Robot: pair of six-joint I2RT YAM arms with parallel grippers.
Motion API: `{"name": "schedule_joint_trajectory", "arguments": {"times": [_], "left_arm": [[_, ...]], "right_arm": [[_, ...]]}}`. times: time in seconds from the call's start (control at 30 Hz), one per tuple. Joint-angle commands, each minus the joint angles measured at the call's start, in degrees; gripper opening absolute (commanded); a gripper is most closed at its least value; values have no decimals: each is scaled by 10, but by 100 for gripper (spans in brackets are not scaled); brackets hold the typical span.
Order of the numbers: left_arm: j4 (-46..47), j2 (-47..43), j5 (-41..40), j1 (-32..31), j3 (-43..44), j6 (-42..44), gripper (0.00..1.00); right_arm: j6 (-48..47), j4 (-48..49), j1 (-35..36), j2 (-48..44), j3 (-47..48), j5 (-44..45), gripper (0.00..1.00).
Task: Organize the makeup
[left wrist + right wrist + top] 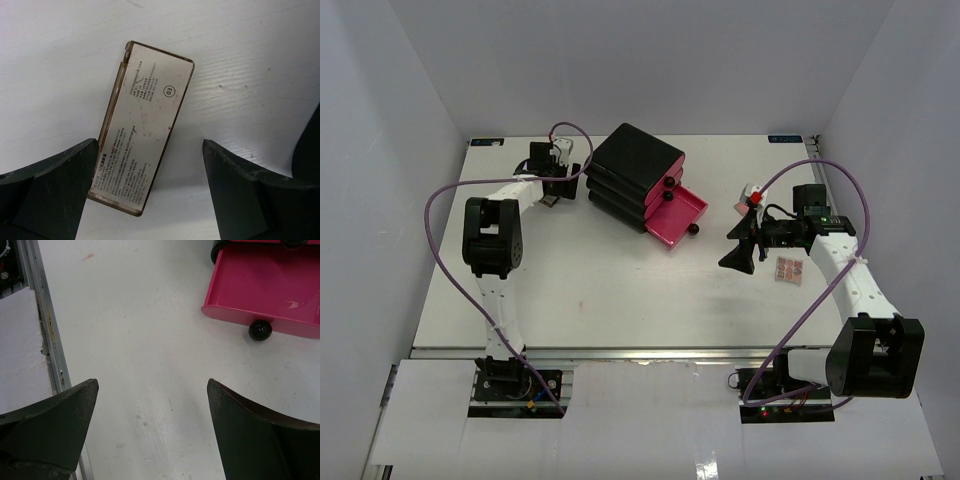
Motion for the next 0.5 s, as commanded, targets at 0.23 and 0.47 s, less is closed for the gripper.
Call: {"name": "schedule_joint_trajectory", "arguments": {"times": [0.23,0.47], "left_arm": [[3,12,24,19,33,8,95],[25,-1,19,20,27,12,95]], "right_arm": [[-11,13,-2,-2,-3,-14,96],[-11,15,-2,4,-4,-13,96]]}}
